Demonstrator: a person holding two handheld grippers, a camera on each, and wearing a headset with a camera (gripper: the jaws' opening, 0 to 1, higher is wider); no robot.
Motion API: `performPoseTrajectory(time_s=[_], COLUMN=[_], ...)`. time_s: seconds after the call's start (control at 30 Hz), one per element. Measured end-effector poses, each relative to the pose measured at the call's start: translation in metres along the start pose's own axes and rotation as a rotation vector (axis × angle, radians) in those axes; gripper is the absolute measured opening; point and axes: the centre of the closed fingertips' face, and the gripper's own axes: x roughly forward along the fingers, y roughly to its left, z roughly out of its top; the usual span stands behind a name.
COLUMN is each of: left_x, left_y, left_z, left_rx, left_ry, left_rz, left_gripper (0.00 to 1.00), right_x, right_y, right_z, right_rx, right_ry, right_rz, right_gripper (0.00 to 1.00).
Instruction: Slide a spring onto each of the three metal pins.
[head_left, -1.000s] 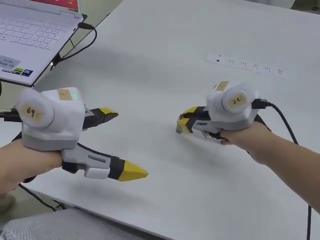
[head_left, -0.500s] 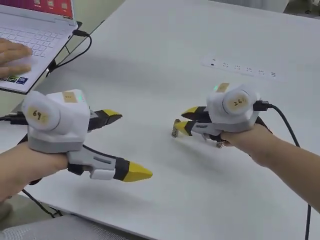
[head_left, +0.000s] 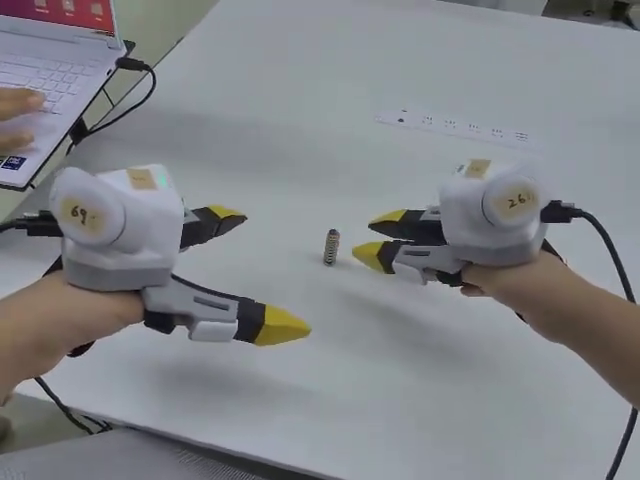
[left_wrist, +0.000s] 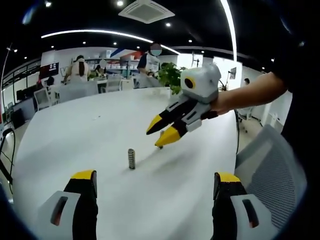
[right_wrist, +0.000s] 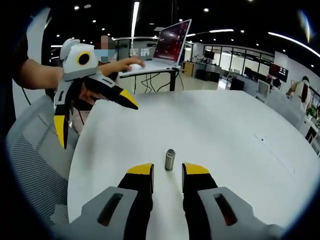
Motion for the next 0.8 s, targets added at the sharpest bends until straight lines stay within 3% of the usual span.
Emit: performPoseTrajectory(time_s=[0.1, 0.23, 0.47, 0.8], left_x=[0.003, 0.004, 0.01, 0.018], left_y=[-0.004, -0.004, -0.007, -0.014], left_z=[0.0, 0.002, 0.008, 0.012], left_rx=[0.0, 0.004, 0.009, 0.018], left_ry=[0.002, 0.004, -0.004, -0.002], left_rz=[-0.009, -0.014, -0.019, -0.034], left_gripper=[0.94, 0.94, 0.94, 0.95], right_x=[-0.013, -0.027, -0.047, -0.066], right_y=[0.004, 0.003, -0.001, 0.003], right_z=[0.002, -0.003, -0.012, -0.024], right_rx=[0.036, 0.023, 0.076, 0.134], right_ry=[-0.043, -0.042, -0.056, -0.076], right_rz=[-0.006, -0.026, -0.054, -0.077], right_gripper=[0.23, 0.25, 0.29, 0.48])
